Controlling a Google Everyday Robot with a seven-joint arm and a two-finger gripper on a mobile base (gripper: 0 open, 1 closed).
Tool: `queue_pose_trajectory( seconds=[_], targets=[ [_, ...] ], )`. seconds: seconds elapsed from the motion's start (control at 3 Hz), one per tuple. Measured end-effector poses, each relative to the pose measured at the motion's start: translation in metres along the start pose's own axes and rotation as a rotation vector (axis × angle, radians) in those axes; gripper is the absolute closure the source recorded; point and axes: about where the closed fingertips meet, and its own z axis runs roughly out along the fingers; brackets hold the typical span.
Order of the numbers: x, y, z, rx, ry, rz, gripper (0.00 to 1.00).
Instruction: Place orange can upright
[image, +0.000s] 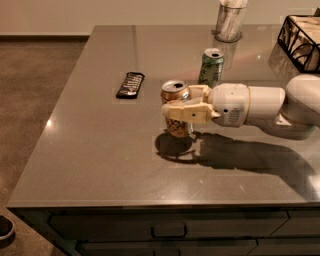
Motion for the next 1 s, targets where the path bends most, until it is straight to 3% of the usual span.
queue_pose_trajectory(
  seconds=[0.33, 0.67, 1.0],
  targets=[
    [0.0037, -0.0032, 0.0027, 0.039, -0.012, -0.032, 0.85],
    [0.0085, -0.0064, 0.0055, 0.073, -0.014, -0.054, 0.62],
    [0.0111, -0.0105, 0.0079, 0.1, -0.032, -0.074, 0.31]
  ],
)
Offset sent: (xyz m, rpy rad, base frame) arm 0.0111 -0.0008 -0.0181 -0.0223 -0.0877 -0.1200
